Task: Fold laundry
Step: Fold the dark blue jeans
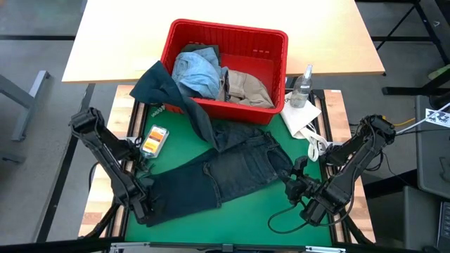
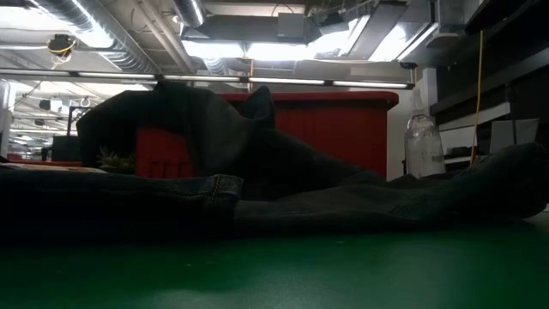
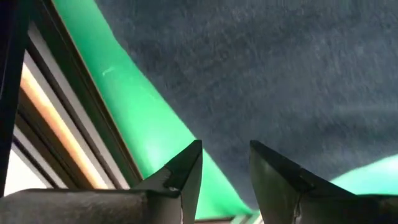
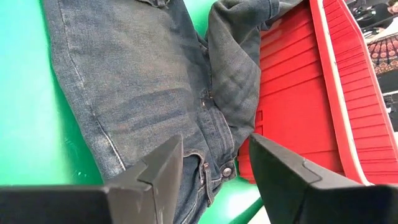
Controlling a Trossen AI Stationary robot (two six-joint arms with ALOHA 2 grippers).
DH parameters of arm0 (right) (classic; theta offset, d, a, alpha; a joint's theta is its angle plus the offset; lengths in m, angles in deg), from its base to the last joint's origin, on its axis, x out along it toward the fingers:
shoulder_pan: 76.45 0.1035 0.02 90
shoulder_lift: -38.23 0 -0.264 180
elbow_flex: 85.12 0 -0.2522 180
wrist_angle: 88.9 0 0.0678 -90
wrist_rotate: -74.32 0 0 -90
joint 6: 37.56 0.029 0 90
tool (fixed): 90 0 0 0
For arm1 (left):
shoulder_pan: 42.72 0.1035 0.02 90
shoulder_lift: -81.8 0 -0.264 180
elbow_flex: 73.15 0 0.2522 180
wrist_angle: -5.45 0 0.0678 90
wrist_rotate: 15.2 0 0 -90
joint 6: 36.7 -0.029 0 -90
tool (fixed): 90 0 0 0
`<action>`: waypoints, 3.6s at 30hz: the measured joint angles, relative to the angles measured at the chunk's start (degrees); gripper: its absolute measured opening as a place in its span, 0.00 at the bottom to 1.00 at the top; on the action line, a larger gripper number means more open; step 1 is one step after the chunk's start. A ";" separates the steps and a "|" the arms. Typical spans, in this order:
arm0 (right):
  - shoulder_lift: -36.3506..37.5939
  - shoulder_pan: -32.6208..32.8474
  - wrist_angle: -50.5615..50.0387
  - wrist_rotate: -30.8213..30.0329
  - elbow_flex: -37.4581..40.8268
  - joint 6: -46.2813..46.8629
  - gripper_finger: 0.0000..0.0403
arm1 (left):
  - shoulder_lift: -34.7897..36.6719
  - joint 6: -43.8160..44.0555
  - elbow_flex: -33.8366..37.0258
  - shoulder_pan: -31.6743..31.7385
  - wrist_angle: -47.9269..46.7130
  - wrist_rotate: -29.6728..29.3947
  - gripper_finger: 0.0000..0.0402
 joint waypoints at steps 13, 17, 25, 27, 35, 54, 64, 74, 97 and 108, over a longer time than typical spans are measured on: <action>0.00 0.00 0.20 -0.02 0.00 0.02 0.46 | -2.40 1.70 -0.11 -0.17 1.29 4.09 0.31; 0.00 0.01 0.21 0.00 0.00 0.01 0.46 | -2.38 1.73 -0.11 -0.27 1.17 3.83 0.31; 0.00 0.00 0.21 -0.01 0.00 0.02 0.46 | -5.52 1.50 -0.24 -1.09 1.50 4.13 0.31; 0.01 0.00 0.20 -0.01 0.00 0.01 0.46 | -6.59 0.40 -0.24 -1.12 1.81 4.27 0.31; 0.00 0.00 0.22 -0.01 0.00 0.01 0.46 | -10.05 -5.97 -0.24 -1.33 1.61 1.74 0.31; 0.00 0.00 0.22 -0.01 0.00 0.00 0.46 | -10.32 -6.72 0.00 -0.53 1.76 3.09 0.05; 0.00 0.01 0.13 -0.02 0.00 -0.11 0.46 | -10.67 -10.55 0.13 2.96 4.72 18.38 0.30; 0.00 0.01 0.04 -0.02 0.00 -0.13 0.46 | -10.51 -12.02 0.04 3.14 5.19 21.06 0.41; 0.01 0.02 0.00 0.00 0.00 -0.15 0.46 | -10.34 -15.42 -0.02 0.04 9.38 20.81 0.41; 0.00 0.00 -0.01 0.44 0.02 -0.15 0.46 | -10.18 -19.71 0.09 -0.98 7.98 8.79 0.41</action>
